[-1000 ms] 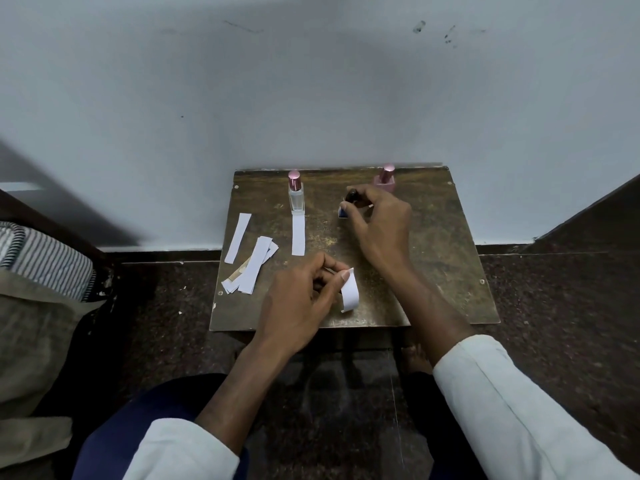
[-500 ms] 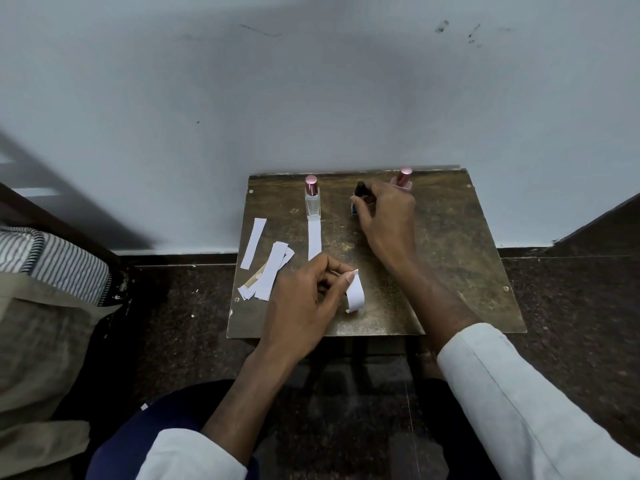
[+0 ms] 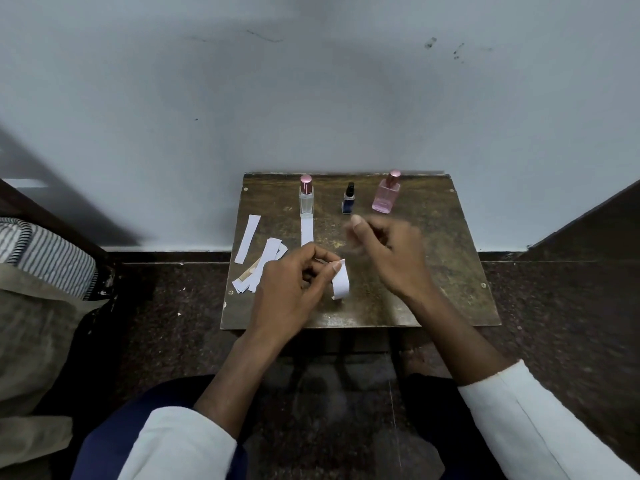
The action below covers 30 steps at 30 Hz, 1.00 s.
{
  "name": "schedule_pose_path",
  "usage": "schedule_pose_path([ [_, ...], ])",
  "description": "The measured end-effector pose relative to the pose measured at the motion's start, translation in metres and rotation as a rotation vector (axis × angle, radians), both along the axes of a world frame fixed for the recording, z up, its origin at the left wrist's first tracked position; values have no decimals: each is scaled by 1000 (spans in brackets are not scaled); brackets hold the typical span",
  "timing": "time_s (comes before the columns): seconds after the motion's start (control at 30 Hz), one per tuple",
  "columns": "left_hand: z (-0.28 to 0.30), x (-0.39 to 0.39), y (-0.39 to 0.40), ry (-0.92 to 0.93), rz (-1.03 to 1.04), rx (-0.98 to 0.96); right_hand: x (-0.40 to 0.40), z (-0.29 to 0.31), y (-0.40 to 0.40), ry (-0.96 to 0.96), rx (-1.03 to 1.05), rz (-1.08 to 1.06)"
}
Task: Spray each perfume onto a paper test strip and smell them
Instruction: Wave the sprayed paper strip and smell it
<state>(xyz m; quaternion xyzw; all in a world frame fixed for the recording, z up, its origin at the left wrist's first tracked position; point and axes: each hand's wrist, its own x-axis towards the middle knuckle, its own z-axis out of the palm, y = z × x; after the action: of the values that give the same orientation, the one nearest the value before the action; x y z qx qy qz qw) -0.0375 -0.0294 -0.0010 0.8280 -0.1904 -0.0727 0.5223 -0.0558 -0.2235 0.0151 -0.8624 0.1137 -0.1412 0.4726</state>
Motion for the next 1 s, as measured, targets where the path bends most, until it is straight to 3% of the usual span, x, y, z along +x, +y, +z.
schedule_pose_path([
  [0.07,1,0,1,16,-11,3,-20,5,2,158,259,142],
  [0.27,14,-3,5,100,-161,40,-59,13,5,229,477,245],
  [0.47,31,-18,3,295,-367,-16,-95,7,9,203,609,-28],
  [0.6,26,-23,3,354,-474,63,-99,2,5,177,772,-254],
  [1.0,0,-22,8,315,-505,192,-67,-9,-11,164,882,-297],
])
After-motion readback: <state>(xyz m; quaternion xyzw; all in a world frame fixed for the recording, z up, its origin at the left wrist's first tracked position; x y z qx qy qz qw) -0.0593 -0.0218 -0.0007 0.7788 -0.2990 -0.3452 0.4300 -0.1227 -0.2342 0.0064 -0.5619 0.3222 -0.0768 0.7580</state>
